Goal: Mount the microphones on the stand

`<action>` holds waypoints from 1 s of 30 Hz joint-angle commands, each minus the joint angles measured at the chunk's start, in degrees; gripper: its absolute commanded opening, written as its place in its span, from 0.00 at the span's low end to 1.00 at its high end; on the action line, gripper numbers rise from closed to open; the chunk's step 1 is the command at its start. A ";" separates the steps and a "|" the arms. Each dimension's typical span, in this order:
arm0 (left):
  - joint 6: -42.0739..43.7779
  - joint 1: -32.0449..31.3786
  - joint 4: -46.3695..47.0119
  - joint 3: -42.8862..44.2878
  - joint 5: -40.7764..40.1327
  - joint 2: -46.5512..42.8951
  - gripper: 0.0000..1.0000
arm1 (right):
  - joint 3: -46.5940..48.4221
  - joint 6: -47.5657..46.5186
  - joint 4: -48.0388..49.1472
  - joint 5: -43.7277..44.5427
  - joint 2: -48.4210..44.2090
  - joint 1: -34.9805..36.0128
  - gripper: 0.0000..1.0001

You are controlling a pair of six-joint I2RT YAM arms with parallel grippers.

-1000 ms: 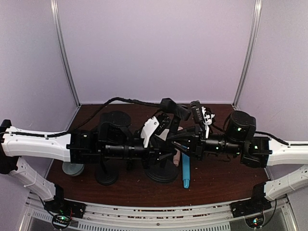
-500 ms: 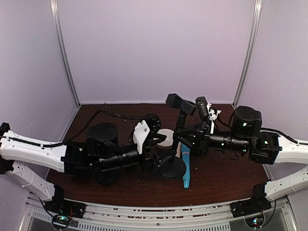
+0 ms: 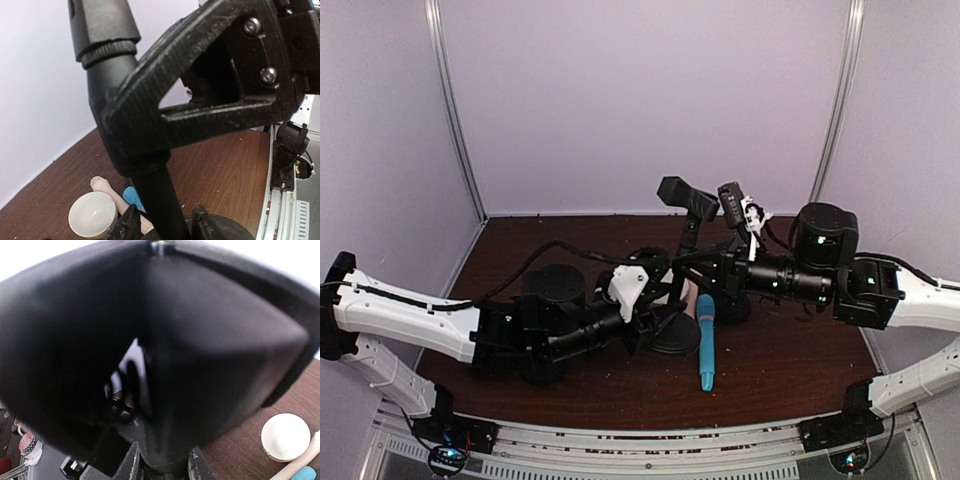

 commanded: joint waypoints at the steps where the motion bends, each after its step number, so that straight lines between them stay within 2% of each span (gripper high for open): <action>1: 0.94 0.41 5.02 0.57 0.55 0.92 0.25 | 3.31 0.41 2.77 -0.29 -0.28 0.37 0.00; 7: -1.14 1.55 6.78 -1.20 6.26 -0.12 0.00 | 4.03 -4.30 0.64 -7.46 -0.84 0.38 0.00; 9: -1.46 2.00 8.22 -2.41 9.27 -1.13 0.00 | 3.96 -6.30 0.56 -11.85 -0.39 0.36 0.00; 12: -3.48 4.14 12.05 -4.40 22.10 -1.92 0.00 | 4.63 -11.94 0.31 -29.63 0.80 -0.34 0.00; 14: -5.64 4.74 14.38 -5.16 27.20 -1.94 0.00 | 5.14 -15.40 -2.82 -34.04 0.80 -2.32 0.00; 18: -6.96 4.76 16.99 -6.17 29.10 -2.62 0.00 | 1.48 -10.38 3.69 -33.13 -2.16 -10.55 0.25; 20: -7.24 4.76 18.19 -6.84 28.43 -3.22 0.00 | -0.49 -6.80 6.35 -28.92 -3.86 -13.78 0.40; 21: -7.30 4.76 18.59 -7.11 27.59 -3.40 0.00 | -1.28 -6.49 6.55 -26.88 -4.52 -14.30 0.45; 25: -7.71 4.78 19.08 -7.53 23.35 -3.43 0.00 | -2.79 -6.05 4.71 -24.83 -5.87 -14.42 0.53; 30: -9.29 4.76 20.17 -8.03 17.65 -2.87 0.00 | -5.04 -4.59 5.22 -24.71 -7.20 -13.08 0.57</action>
